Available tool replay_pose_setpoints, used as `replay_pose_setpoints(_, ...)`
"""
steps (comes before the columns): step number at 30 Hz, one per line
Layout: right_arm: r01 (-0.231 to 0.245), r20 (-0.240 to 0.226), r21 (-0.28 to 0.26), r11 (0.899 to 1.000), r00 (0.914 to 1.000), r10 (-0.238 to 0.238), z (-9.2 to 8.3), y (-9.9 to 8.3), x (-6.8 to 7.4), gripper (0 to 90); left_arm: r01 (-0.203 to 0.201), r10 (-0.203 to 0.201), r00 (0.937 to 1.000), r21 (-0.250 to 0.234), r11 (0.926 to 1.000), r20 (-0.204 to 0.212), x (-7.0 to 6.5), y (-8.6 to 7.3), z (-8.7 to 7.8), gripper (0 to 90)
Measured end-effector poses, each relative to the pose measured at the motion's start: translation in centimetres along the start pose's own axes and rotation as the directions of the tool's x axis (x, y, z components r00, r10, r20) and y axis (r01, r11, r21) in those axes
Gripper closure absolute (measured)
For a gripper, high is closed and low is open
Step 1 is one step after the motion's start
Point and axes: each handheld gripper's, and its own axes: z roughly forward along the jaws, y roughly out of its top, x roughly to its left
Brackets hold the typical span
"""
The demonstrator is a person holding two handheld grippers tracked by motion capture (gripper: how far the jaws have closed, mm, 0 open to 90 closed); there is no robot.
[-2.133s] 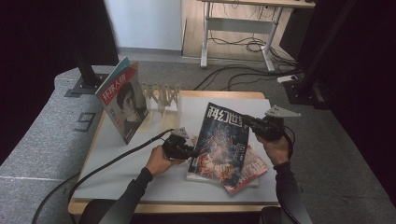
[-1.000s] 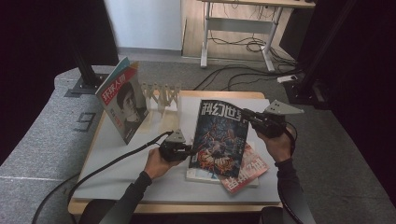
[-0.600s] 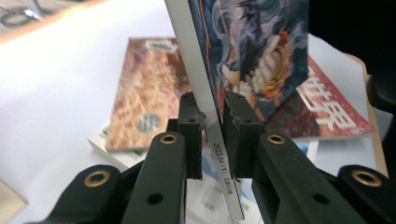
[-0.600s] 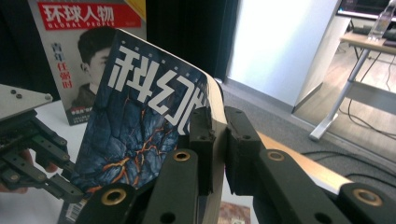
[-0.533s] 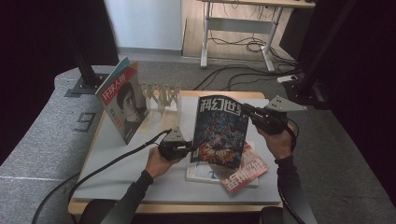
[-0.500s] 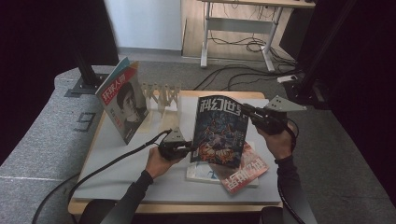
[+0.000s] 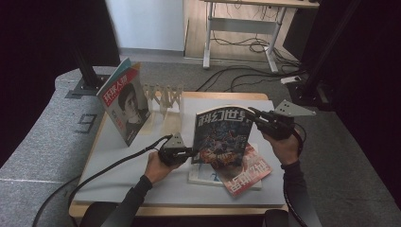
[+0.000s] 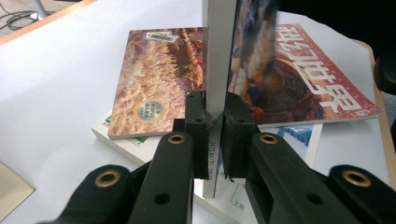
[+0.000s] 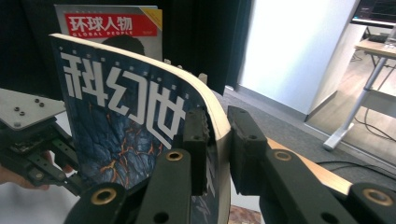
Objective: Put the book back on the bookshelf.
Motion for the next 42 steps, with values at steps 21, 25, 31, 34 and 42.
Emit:
replay_pose_setpoints(21, -0.027, -0.075, 0.065, 0.998, 0.9967, 0.032, 0.8, -3.7, -0.1, 57.6, -0.019, 0.019, 0.9988, -0.003, 0.9998, 0.045, -0.1, -0.7, -0.5, 82.8)
replay_pose_setpoints(25, -0.039, -0.082, 0.072, 0.997, 0.9956, 0.045, 0.9, -4.7, -0.1, 60.7, -0.028, 0.028, 0.9987, -0.002, 0.9996, 0.043, -0.3, -0.7, -0.6, 82.6)
replay_pose_setpoints(31, -0.052, -0.08, 0.051, 0.997, 0.9952, 0.056, 0.3, -5.5, -0.1, 69.4, -0.04, 0.04, 0.9986, -0.007, 0.9992, 0.034, -0.8, -0.7, -0.6, 81.7)
replay_pose_setpoints(34, -0.054, -0.079, 0.038, 0.998, 0.9952, 0.057, -0.1, -5.7, 0.1, 71.1, -0.048, 0.049, 0.9982, -0.006, 0.9988, 0.035, -1.0, -0.7, -0.7, 80.9)
replay_pose_setpoints(42, -0.055, -0.083, 0.021, 0.998, 0.9949, 0.057, -0.6, -6.1, 0.4, 71.5, -0.054, 0.056, 0.9975, -0.029, 0.9981, 0.043, -1.3, 0.1, -0.9, 74.0)
